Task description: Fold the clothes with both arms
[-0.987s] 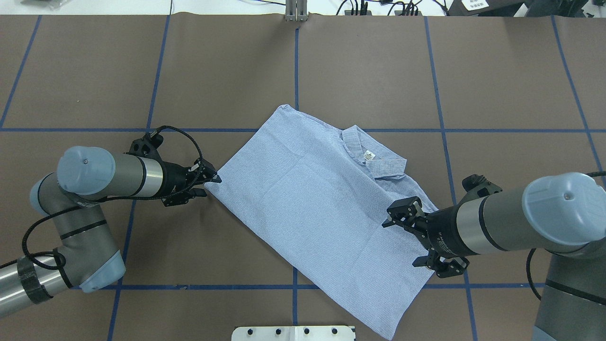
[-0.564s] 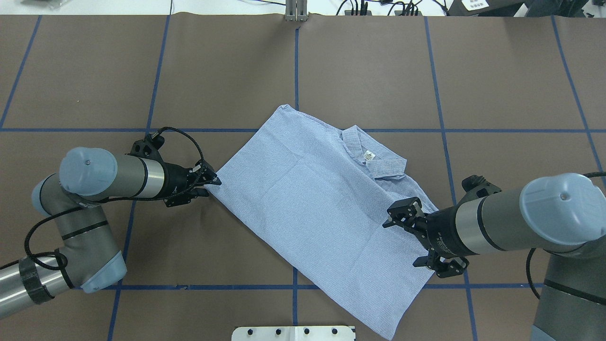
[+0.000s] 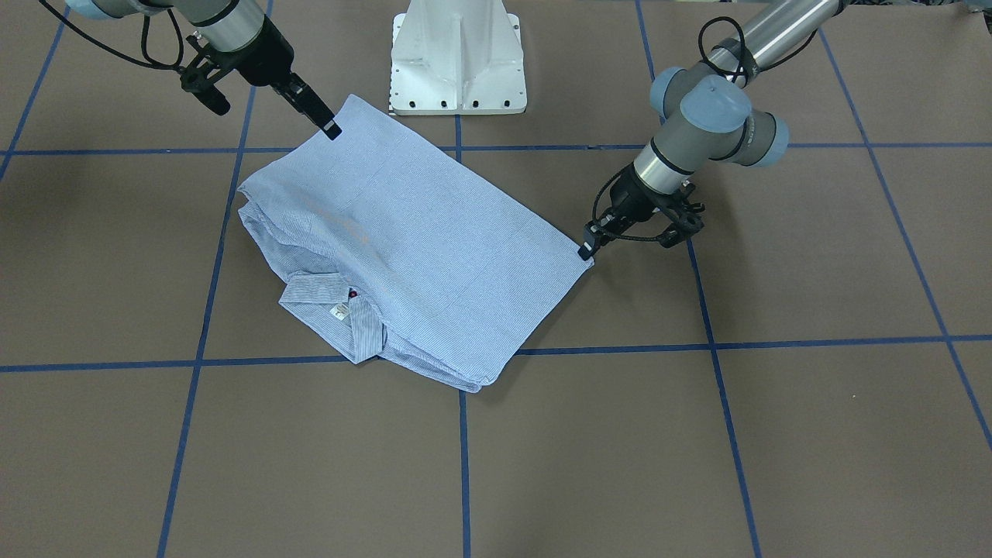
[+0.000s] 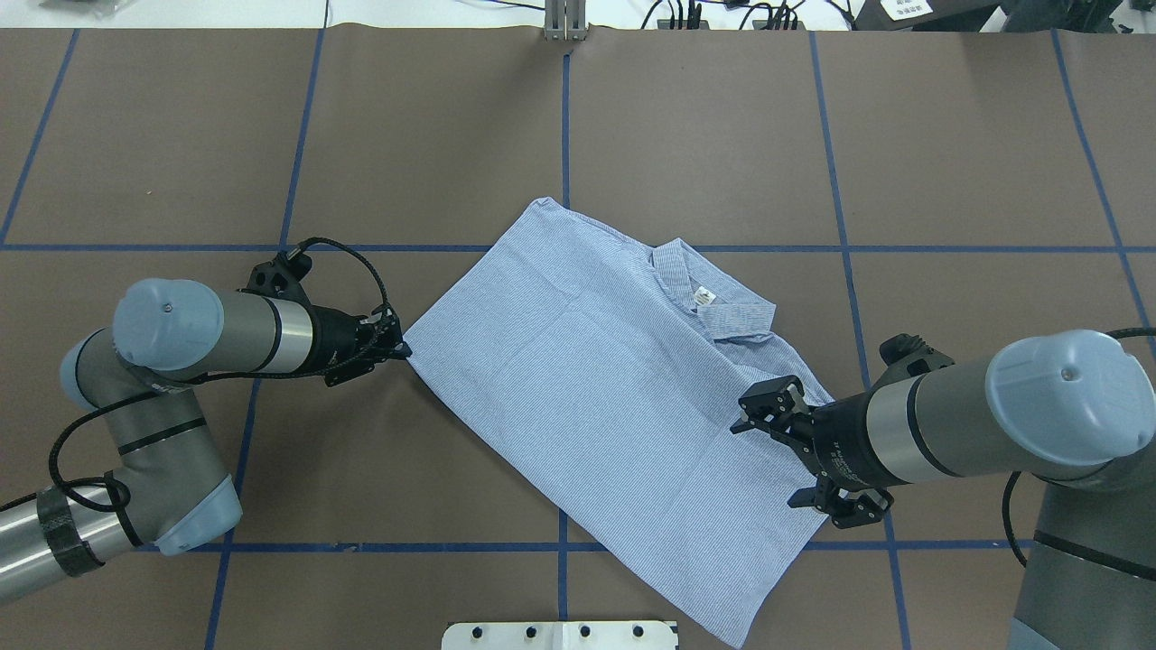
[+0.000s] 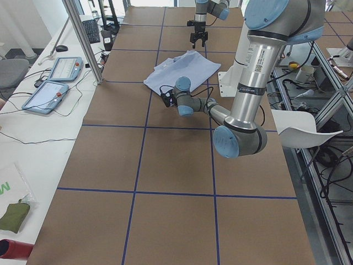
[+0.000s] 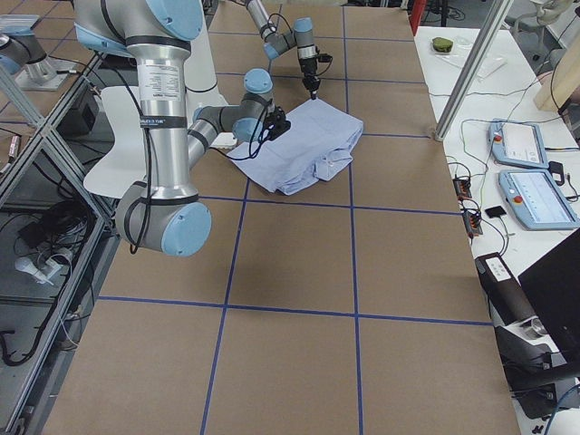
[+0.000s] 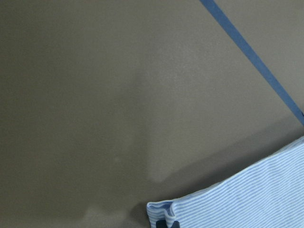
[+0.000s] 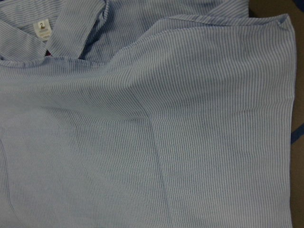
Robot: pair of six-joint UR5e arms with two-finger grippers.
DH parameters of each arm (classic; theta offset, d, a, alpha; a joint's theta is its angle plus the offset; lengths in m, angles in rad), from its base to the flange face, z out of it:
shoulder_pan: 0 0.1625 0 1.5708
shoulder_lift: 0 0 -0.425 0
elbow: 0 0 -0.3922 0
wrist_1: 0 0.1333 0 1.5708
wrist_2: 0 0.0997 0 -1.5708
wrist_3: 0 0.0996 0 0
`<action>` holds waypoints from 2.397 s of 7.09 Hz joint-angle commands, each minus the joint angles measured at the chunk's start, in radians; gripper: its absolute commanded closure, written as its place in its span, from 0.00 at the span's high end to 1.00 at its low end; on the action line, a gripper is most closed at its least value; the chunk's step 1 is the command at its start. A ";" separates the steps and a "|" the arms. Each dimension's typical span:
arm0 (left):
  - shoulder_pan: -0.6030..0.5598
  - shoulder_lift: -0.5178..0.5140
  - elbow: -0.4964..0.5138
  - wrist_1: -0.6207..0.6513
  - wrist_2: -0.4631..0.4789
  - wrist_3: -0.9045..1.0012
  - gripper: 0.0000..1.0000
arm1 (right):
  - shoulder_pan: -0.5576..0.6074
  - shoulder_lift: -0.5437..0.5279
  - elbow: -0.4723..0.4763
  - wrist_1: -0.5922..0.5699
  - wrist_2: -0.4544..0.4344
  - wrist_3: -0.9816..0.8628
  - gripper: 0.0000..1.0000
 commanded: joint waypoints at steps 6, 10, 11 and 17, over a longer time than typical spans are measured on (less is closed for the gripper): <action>-0.260 -0.476 0.617 -0.010 0.112 0.363 0.00 | 0.048 0.050 -0.034 -0.002 0.000 -0.034 1.00; -0.289 -0.425 0.533 -0.003 0.079 0.436 0.50 | 0.023 0.166 -0.144 -0.002 -0.151 -0.032 1.00; -0.318 -0.358 0.446 0.001 -0.011 0.438 0.50 | -0.044 0.170 -0.155 -0.002 -0.251 -0.029 1.00; -0.331 -0.300 0.370 0.001 -0.047 0.432 0.53 | -0.295 0.291 -0.313 -0.097 -0.710 0.100 1.00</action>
